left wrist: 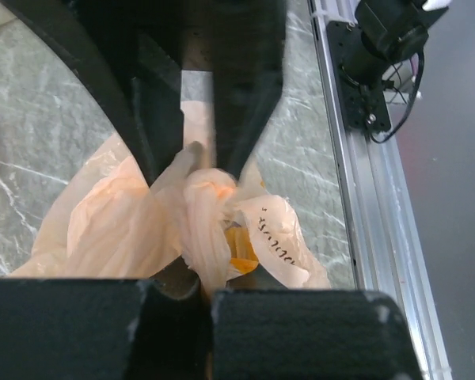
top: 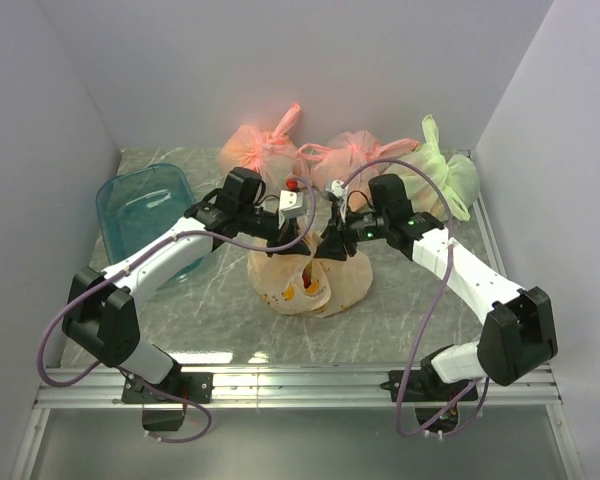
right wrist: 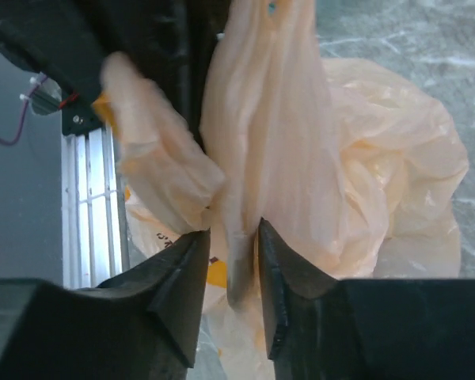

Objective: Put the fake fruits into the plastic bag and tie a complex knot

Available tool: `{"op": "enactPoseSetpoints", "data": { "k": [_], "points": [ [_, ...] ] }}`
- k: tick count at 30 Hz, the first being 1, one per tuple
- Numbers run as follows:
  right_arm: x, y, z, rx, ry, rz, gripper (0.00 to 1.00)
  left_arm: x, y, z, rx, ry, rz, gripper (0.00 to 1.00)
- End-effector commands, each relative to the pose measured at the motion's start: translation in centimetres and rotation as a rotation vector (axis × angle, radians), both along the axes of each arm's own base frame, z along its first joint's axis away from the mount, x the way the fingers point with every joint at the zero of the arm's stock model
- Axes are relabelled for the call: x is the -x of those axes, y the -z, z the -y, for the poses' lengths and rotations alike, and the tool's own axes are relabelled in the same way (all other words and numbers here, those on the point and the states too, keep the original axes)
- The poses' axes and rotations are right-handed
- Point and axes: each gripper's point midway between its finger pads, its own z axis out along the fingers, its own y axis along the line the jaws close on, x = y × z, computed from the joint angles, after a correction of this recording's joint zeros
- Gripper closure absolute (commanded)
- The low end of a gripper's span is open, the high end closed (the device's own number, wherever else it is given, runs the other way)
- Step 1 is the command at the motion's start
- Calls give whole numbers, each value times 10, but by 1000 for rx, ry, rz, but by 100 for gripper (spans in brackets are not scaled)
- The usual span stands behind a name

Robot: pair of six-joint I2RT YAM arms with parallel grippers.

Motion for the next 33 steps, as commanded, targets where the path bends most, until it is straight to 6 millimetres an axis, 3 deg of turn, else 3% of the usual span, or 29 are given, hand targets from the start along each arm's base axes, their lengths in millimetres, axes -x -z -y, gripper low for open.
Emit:
{"op": "enactPoseSetpoints", "data": {
  "k": [1, 4, 8, 10, 11, 12, 13, 15, 19, 23, 27, 33],
  "points": [
    [16, -12, -2, -41, -94, 66, 57, -10, -14, 4, 41, -29, 48, 97],
    [14, -13, -5, -60, -101, 60, 50, -12, -14, 5, 46, -29, 44, 97],
    [11, -15, -15, -78, -113, 51, 50, -16, -17, 10, 64, -37, 29, 96],
    [8, -13, -20, -80, -106, 52, 59, -16, -18, 11, 62, -36, 21, 96],
    [7, -12, -21, -78, -104, 50, 67, -17, -19, 11, 63, -38, 25, 96],
    [3, -9, -21, -65, -89, 48, 81, -17, -20, 10, 59, -40, 29, 95],
    [2, -5, -20, -55, -89, 44, 86, -17, -21, 7, 50, -50, 32, 93],
    [-1, -2, -19, -35, -84, 44, 96, -17, -23, 3, 42, -68, 35, 84],
    [0, 1, -16, -28, -85, 46, 100, -21, -38, -21, 31, -156, 13, 64],
    [1, -2, -16, -34, -88, 44, 100, -19, -41, -46, -2, -213, -7, 59],
    [2, -7, -18, -49, -95, 40, 100, -13, -36, -53, -26, -198, 13, 60],
    [-1, -12, -22, -62, -100, 32, 100, -16, -45, -29, 34, -115, -18, 79]
  ]
}}
